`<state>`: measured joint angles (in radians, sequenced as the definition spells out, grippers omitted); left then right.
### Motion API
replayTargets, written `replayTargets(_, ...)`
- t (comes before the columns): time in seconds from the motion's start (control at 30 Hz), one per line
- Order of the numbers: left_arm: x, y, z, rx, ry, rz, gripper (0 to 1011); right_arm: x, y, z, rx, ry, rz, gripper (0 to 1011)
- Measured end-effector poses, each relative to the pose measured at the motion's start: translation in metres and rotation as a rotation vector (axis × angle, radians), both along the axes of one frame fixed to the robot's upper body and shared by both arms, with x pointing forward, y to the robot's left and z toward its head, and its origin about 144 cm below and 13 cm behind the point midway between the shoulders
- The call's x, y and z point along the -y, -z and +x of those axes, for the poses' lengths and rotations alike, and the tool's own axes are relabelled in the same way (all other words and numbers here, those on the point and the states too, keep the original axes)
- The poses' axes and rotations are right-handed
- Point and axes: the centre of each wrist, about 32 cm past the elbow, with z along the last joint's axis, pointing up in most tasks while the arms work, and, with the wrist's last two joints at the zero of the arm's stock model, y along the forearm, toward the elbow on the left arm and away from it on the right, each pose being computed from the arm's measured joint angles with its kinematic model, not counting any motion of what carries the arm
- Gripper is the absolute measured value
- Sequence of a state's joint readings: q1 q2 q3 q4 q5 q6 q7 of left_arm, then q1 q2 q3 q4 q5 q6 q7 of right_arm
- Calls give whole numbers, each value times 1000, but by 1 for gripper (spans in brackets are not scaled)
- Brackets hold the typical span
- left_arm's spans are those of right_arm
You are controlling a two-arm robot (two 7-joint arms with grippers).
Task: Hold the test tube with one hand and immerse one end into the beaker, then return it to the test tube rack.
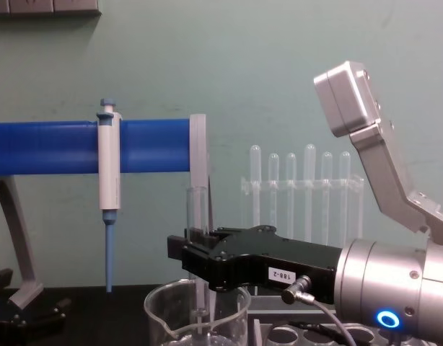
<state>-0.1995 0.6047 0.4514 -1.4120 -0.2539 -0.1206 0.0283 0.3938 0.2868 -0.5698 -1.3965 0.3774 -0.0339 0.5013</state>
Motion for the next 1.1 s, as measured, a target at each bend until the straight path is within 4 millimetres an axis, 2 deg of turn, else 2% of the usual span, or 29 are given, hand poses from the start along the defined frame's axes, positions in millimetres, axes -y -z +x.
replayTargets(1.1, 0, 0, 0, 0, 0, 0, 1000, 0, 0, 0, 0, 0, 0, 238)
